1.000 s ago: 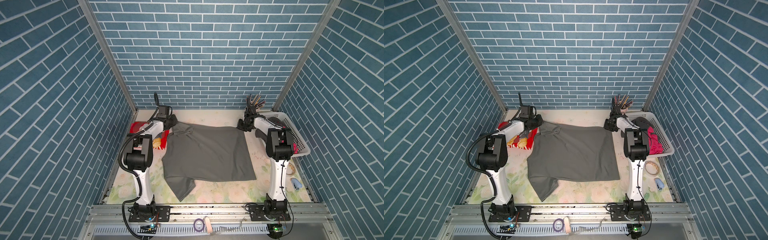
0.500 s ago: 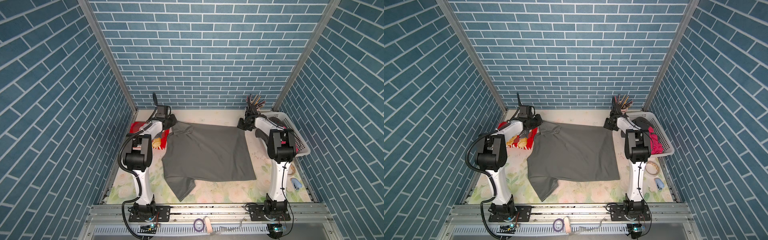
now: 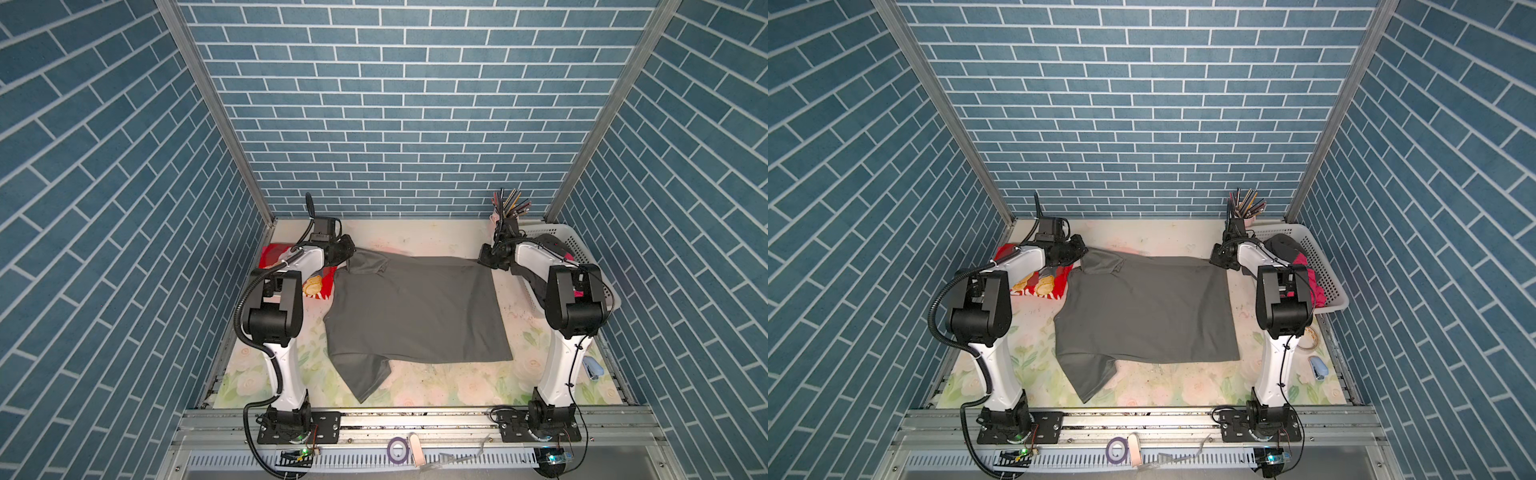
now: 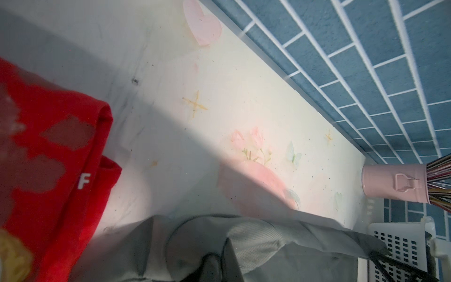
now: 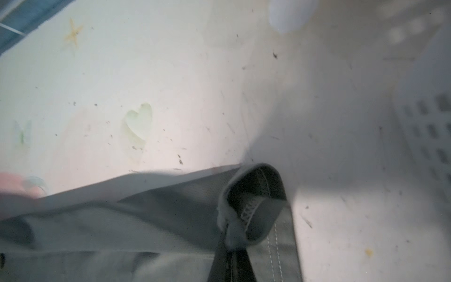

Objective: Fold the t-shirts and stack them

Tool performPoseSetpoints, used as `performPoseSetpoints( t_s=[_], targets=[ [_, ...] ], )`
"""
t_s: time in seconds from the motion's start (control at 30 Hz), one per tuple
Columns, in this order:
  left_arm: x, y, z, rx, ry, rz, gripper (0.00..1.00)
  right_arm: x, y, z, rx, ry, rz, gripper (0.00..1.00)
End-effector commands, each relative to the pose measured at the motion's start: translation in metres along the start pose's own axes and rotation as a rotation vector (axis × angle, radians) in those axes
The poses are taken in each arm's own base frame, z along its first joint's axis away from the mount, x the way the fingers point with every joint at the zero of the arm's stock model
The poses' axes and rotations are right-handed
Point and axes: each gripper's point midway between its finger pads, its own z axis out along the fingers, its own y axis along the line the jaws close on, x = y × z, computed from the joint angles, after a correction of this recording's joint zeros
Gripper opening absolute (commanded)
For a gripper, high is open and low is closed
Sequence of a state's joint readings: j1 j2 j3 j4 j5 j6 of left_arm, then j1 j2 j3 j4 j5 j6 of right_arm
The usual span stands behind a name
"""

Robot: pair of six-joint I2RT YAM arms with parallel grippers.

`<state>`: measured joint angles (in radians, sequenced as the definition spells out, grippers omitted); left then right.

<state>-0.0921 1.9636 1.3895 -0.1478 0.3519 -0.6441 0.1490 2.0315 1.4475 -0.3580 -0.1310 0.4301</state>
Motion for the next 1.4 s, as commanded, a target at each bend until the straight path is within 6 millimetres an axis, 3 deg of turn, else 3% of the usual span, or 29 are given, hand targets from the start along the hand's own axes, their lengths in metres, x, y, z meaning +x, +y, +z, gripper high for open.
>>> performPoseSetpoints(
  t_s=[0.0, 0.33, 0.5, 0.63, 0.8, 0.93, 1.2, 1.37],
  targets=[
    [-0.002, -0.002, -0.019, 0.023, -0.010, -0.017, 0.00, -0.007, 0.005, -0.020, -0.006, -0.054, -0.003, 0.00],
    [0.017, 0.015, -0.034, 0.033, 0.031, -0.048, 0.00, 0.004, 0.007, -0.040, -0.026, -0.071, -0.009, 0.00],
    [0.028, 0.015, -0.047, 0.067, 0.057, -0.064, 0.00, 0.022, 0.007, -0.044, -0.018, -0.055, -0.023, 0.00],
    [0.054, 0.022, -0.051, 0.085, 0.105, -0.075, 0.00, 0.044, 0.001, -0.041, -0.005, -0.031, -0.022, 0.00],
    [0.086, 0.046, -0.052, 0.047, 0.135, -0.099, 0.00, 0.071, -0.007, -0.034, 0.006, 0.004, -0.013, 0.00],
    [0.101, 0.052, -0.053, 0.059, 0.153, -0.123, 0.00, 0.080, -0.014, -0.030, 0.027, 0.019, -0.015, 0.00],
    [0.088, 0.042, -0.066, 0.054, 0.130, -0.092, 0.00, 0.063, -0.015, -0.056, 0.047, -0.031, -0.034, 0.00],
    [0.088, 0.045, -0.073, 0.038, 0.124, -0.085, 0.00, 0.070, -0.028, -0.059, 0.062, -0.030, -0.019, 0.00]
  ],
)
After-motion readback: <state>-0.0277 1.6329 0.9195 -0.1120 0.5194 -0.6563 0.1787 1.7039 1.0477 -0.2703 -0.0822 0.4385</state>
